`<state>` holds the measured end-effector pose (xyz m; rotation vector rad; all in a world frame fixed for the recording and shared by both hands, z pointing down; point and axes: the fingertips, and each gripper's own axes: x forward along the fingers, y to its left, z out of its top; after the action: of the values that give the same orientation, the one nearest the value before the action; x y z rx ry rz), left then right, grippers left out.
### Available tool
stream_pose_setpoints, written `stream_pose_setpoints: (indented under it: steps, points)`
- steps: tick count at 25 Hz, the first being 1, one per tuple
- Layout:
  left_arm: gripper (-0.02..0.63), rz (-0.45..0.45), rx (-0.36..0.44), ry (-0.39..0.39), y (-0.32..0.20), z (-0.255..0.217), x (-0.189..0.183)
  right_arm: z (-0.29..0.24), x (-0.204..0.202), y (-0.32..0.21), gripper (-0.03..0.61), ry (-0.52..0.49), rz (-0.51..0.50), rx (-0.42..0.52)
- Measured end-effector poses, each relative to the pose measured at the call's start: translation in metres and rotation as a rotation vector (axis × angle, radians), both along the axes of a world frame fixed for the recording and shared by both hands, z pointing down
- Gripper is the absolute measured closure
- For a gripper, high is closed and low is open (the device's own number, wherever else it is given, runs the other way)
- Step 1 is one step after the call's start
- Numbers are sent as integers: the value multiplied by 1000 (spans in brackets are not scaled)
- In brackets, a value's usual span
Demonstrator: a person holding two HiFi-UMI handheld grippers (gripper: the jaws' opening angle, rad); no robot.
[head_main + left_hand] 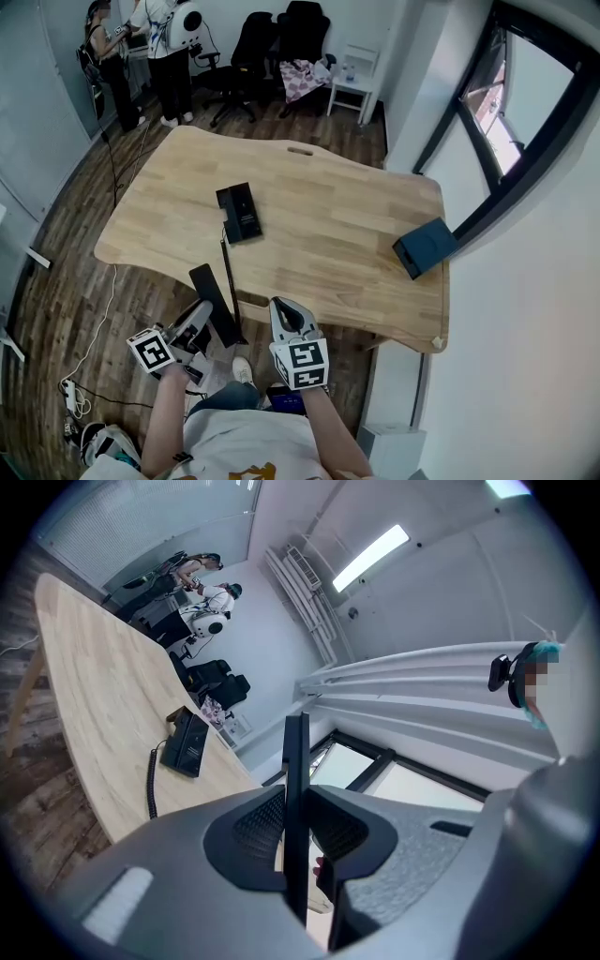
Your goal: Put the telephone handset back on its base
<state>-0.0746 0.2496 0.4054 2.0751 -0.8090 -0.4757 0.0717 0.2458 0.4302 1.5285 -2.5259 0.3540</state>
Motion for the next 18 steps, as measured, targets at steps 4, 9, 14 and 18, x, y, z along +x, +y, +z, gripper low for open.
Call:
stream_pose_setpoints:
  steps: [4,9,14,18]
  points:
    - [538,18,12,16,-24,-2,8,3,4,-20,572,4,1,2]
    - [538,29,11,16,-78,11,4,15,11,-64,572,14,28,-9]
    - [538,40,-8,42,-152,15,-7,19,5,-130,572,15,67,-35]
    - [538,87,-10,39,-217,14,-15,23,-11,-193,572,9,95,-55]
